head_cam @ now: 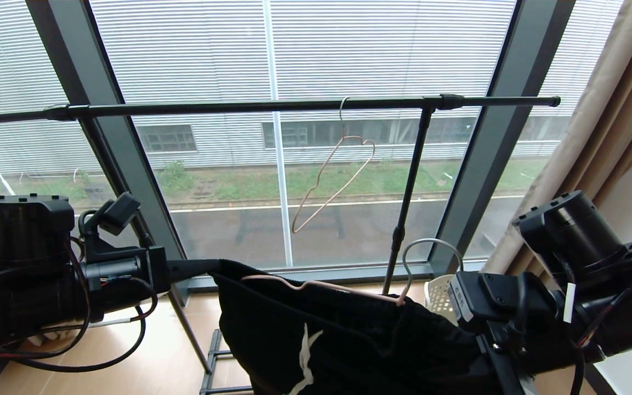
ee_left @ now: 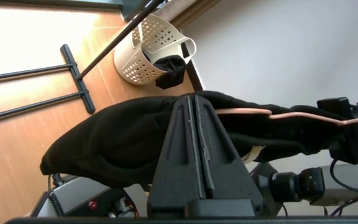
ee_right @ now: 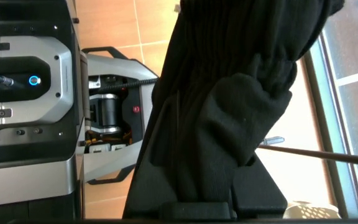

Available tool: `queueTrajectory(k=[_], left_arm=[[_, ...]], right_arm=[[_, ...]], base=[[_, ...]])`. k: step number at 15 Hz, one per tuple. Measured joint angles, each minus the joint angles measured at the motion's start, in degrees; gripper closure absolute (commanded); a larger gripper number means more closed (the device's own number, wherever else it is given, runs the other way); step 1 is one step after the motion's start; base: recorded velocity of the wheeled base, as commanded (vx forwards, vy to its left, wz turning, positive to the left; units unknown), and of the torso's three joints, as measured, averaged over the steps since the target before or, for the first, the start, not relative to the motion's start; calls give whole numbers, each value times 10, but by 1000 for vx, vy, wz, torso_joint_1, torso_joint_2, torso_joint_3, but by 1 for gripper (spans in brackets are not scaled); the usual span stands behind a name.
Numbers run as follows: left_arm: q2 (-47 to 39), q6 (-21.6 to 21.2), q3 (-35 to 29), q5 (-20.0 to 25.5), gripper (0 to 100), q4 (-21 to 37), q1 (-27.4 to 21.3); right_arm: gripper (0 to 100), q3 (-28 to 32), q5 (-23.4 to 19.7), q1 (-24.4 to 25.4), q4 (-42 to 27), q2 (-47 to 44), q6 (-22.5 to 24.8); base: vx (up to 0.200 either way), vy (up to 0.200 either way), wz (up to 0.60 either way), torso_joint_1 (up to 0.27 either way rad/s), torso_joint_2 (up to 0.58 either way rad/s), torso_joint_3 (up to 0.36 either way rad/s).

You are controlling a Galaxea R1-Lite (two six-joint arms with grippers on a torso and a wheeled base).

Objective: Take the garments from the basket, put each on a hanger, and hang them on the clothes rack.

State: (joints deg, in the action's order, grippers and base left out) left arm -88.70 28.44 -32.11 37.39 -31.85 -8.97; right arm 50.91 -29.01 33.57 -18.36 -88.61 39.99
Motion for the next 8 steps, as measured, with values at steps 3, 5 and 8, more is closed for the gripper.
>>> queueTrajectory(k=[3, 5, 8], left_arm=[[14, 0, 3, 0, 100, 1, -1], [22, 0, 4, 0, 100, 2, -4], [33, 0, 4, 1, 100, 3, -8]], right_arm=[[100, -2, 30, 11, 2, -16, 0], [100, -1, 40, 17, 2, -29, -1], [100, -1, 42, 20, 2, -42, -1]], base=[[0, 0, 0, 0, 0, 0], [0, 0, 0, 0, 0, 0], [0, 0, 0, 0, 0, 0]])
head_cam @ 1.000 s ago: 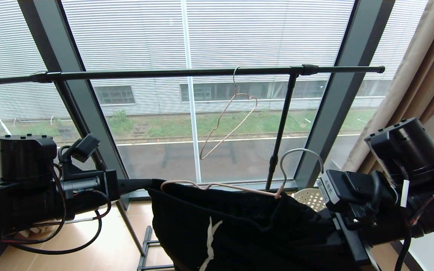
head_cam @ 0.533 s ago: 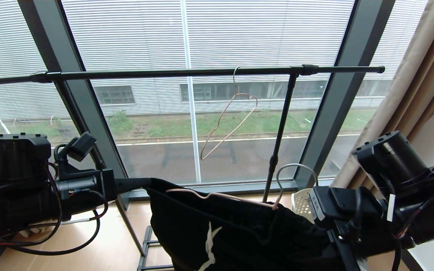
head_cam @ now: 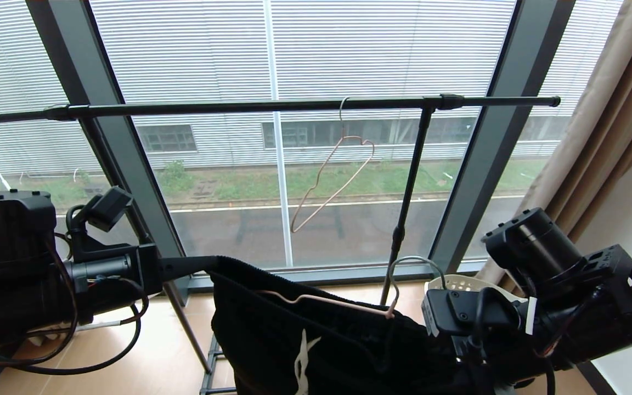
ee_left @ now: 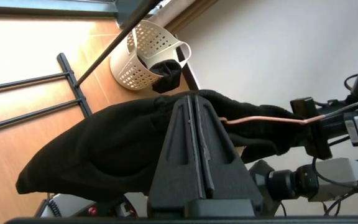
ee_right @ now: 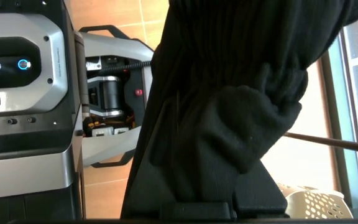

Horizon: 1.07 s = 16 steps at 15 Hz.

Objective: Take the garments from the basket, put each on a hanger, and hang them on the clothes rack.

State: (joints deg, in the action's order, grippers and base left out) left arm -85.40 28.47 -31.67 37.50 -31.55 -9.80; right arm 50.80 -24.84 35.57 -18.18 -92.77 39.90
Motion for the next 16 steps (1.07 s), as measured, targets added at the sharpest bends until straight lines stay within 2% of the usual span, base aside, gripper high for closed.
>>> queueTrajectory(k=[2, 4, 7, 9, 11, 14, 16], left_arm=[[13, 0, -3, 0, 100, 13, -11], [34, -2, -27, -1, 100, 80, -24], [55, -38, -117, -19, 100, 249, -47], [61, -76, -185, -88, 100, 359, -89], [58, -92, -228, -143, 100, 396, -151], [32, -97, -276, -198, 100, 425, -222], [16, -99, -295, -214, 100, 428, -258]], right_arm=[[100, 0, 4, 1, 0, -3, -2], [100, 1, 4, 1, 0, -3, -2], [100, 0, 4, 2, 0, -3, -5], [100, 2, 5, 2, 0, -3, -5], [100, 7, 5, 1, 0, -3, -9], [100, 14, 5, 1, 1, -1, -14], [100, 24, 5, 1, 1, -1, -24]], base=[[0, 0, 0, 0, 0, 0], [0, 0, 0, 0, 0, 0], [0, 0, 0, 0, 0, 0], [0, 0, 0, 0, 0, 0], [0, 0, 0, 0, 0, 0], [0, 0, 0, 0, 0, 0], [0, 0, 0, 0, 0, 0]])
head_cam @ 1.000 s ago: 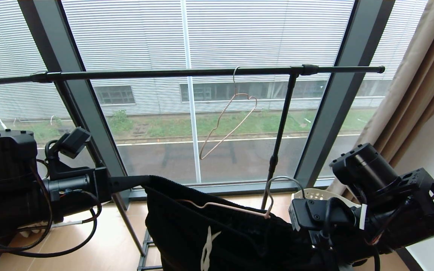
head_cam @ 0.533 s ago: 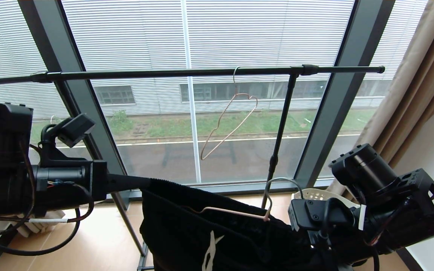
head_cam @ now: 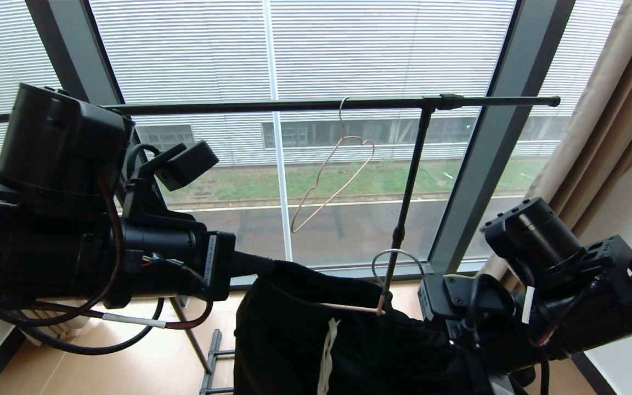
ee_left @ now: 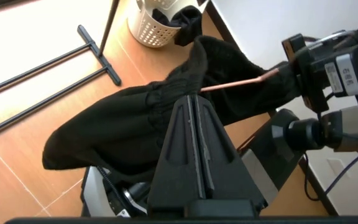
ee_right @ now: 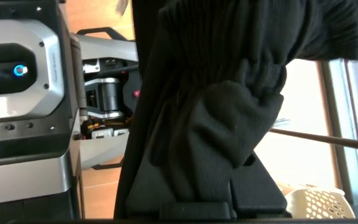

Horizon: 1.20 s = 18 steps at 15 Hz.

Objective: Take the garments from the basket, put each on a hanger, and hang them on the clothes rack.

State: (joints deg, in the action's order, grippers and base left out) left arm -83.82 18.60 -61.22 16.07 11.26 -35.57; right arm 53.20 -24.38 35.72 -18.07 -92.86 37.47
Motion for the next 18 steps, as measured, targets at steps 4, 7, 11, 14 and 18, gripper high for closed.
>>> queueTrajectory(k=[4, 7, 11, 14, 18], left_arm=[[-9, 0, -16, -3, 100, 1, -25], [-10, 0, -18, -23, 100, 0, -27], [-4, -6, -20, -26, 100, 4, -17], [-3, -10, -23, -32, 100, 8, -16], [0, -13, -32, -40, 100, 8, -30]], right_arm=[[100, 7, -6, -3, 41, 0, -29], [100, -3, -61, -14, 95, 0, -50], [100, -18, -166, -49, 167, 0, -50], [100, -59, -205, -68, 259, -1, -50], [100, -116, -208, -71, 349, -4, -58]], base=[[0, 0, 0, 0, 0, 0], [0, 0, 0, 0, 0, 0], [0, 0, 0, 0, 0, 0], [0, 0, 0, 0, 0, 0], [0, 0, 0, 0, 0, 0]])
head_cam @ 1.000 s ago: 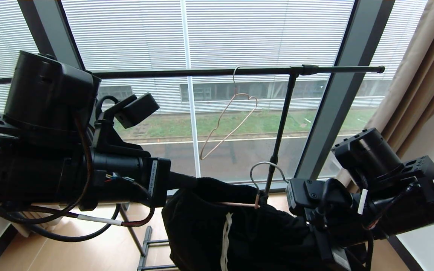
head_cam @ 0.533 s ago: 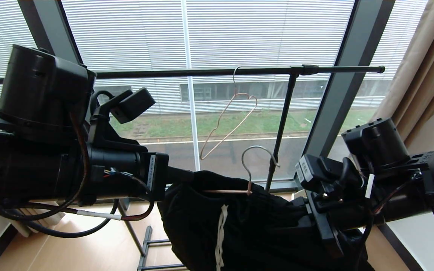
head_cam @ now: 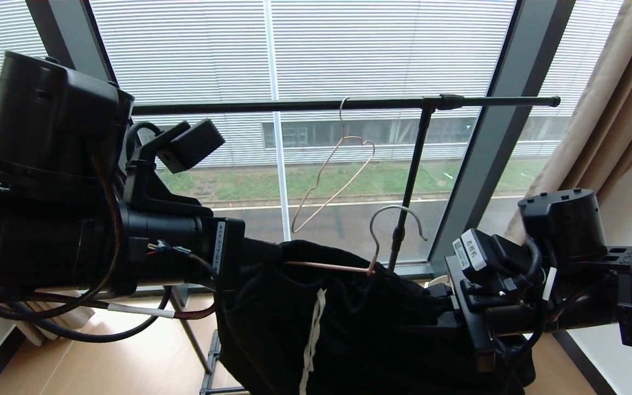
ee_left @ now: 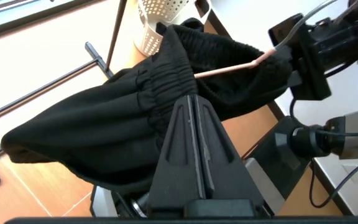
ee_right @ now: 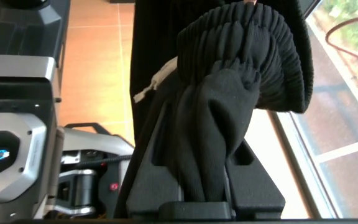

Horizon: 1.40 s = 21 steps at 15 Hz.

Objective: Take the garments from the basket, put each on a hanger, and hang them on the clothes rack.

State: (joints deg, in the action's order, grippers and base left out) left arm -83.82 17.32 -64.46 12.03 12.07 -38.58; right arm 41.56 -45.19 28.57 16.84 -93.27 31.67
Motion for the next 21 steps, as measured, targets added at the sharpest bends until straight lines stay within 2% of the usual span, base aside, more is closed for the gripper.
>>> queueTrajectory(k=[5, 8, 10, 12, 15, 19, 21], left_arm=[[-2, -4, -9, -2, 100, 0, -31], [-13, -15, -13, -38, 100, -1, -45], [-23, -27, -13, -66, 100, -1, -59], [-26, -31, -14, -69, 100, -1, -66], [-28, -32, -12, -69, 100, -2, -70], [-29, -32, -11, -69, 100, -2, -73], [-30, -32, -13, -69, 100, -4, -73]], right_arm=[[100, -7, -1, 0, 2, 2, -22], [100, -9, -1, 0, 21, 8, -42], [100, -16, -1, 0, 64, 11, -82], [100, -28, -2, 0, 113, 12, -102], [100, -58, -15, 0, 205, 9, -161], [100, -90, -19, 0, 281, 5, -177], [100, -103, -35, 1, 299, 7, -177]], base=[[0, 0, 0, 0, 0, 0], [0, 0, 0, 0, 0, 0], [0, 0, 0, 0, 0, 0], [0, 0, 0, 0, 0, 0], [0, 0, 0, 0, 0, 0], [0, 0, 0, 0, 0, 0], [0, 0, 0, 0, 0, 0]])
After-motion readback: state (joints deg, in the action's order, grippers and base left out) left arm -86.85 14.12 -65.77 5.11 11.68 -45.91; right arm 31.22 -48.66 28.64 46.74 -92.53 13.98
